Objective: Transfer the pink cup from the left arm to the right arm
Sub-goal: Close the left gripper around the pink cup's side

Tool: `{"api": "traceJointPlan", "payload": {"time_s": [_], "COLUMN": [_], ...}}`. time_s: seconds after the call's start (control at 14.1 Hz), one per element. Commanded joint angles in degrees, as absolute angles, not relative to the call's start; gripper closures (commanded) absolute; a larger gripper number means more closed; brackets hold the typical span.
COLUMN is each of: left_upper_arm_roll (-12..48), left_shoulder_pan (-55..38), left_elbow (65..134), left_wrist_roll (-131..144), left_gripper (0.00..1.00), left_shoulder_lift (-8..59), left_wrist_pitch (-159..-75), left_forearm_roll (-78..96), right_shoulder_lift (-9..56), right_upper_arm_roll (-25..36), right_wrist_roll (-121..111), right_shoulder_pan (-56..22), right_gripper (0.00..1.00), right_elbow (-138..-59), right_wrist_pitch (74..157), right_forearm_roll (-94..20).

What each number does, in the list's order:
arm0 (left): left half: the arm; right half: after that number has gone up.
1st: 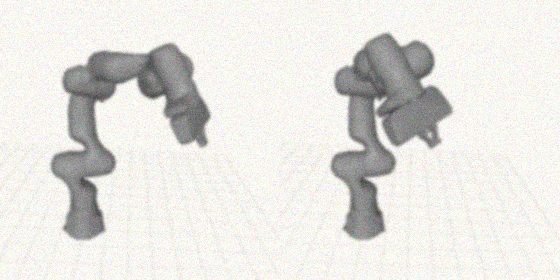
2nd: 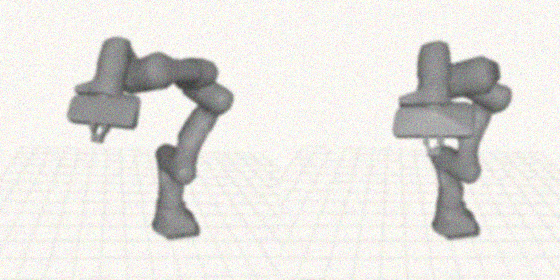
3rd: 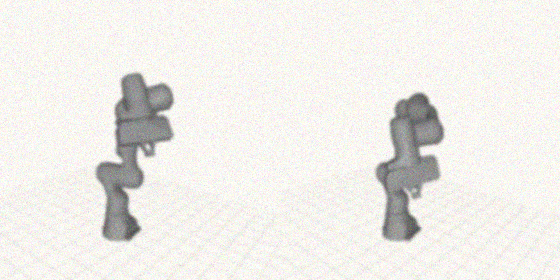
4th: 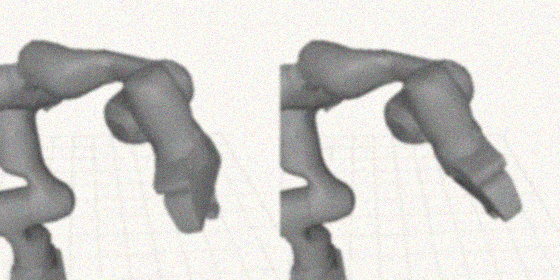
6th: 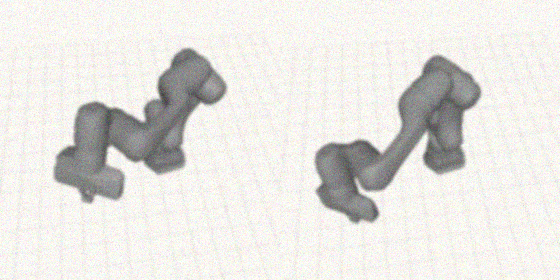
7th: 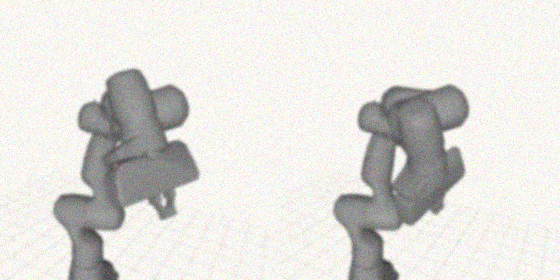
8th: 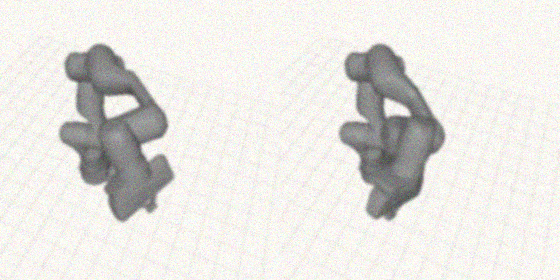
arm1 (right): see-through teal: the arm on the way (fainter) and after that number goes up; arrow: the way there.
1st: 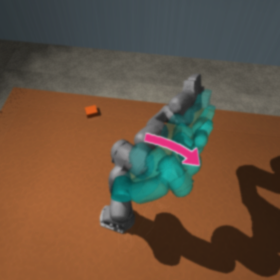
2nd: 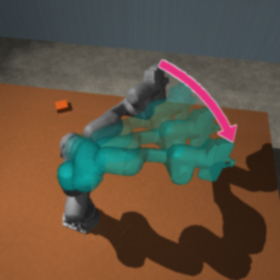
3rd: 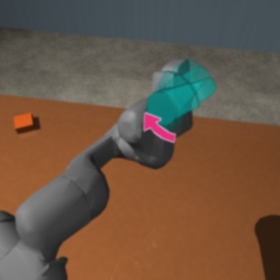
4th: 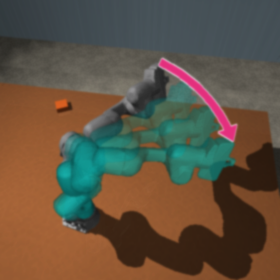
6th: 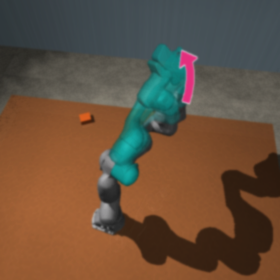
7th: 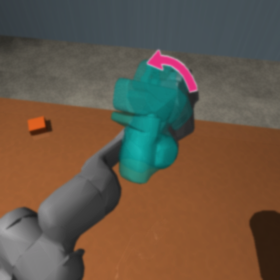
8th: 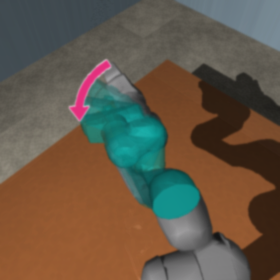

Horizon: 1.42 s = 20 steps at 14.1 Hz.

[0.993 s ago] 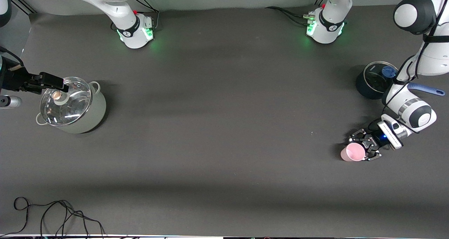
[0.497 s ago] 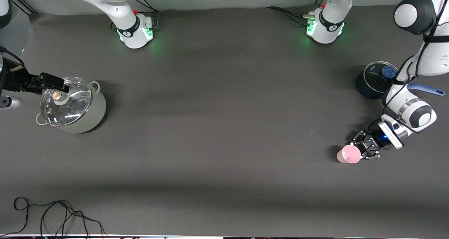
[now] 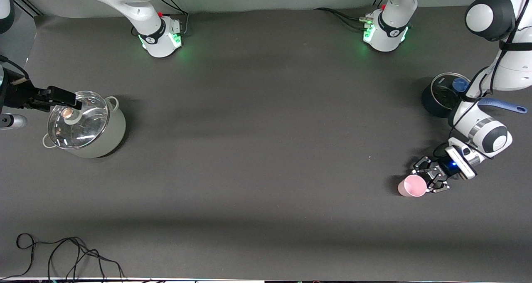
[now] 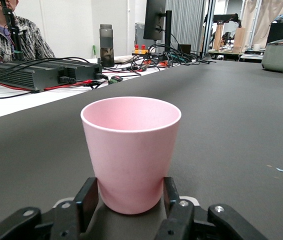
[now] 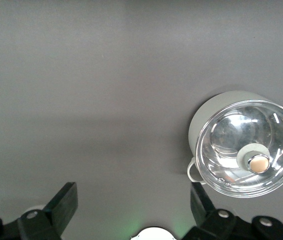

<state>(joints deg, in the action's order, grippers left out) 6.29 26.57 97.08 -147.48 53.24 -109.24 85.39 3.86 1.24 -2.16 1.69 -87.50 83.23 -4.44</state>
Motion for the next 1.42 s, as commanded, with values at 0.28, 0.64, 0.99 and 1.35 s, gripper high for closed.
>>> {"api": "traceJointPlan", "payload": {"time_s": [0.28, 0.64, 0.99, 1.35], "left_upper_arm_roll": [8.4, 8.7, 8.7, 8.6], "left_shoulder_pan": [25.3, 24.0, 23.2, 22.5], "left_elbow": [98.9, 99.1, 99.3, 100.6], "left_wrist_roll": [-148.8, -148.8, -148.8, -136.2], "left_gripper": [0.14, 0.02, 0.61, 0.68], "left_shoulder_lift": [53.1, 53.2, 53.2, 43.7], "left_wrist_pitch": [-113.3, -113.5, -113.5, -114.8], "left_forearm_roll": [90.0, 93.2, 95.4, 93.8], "right_shoulder_lift": [4.7, 4.7, 4.7, 4.7], "right_upper_arm_roll": [1.6, 1.6, 1.6, 1.6], "right_wrist_roll": [-3.2, -3.2, -3.2, -3.2], "right_shoulder_pan": [1.3, 1.3, 1.3, 1.4], "right_gripper": [0.0, 0.0, 0.0, 0.0], "right_elbow": [-86.0, -86.0, -86.0, -86.0], "right_wrist_pitch": [83.1, 83.1, 83.1, 83.1], "right_forearm_roll": [-5.1, -5.1, -5.1, -5.1]}}
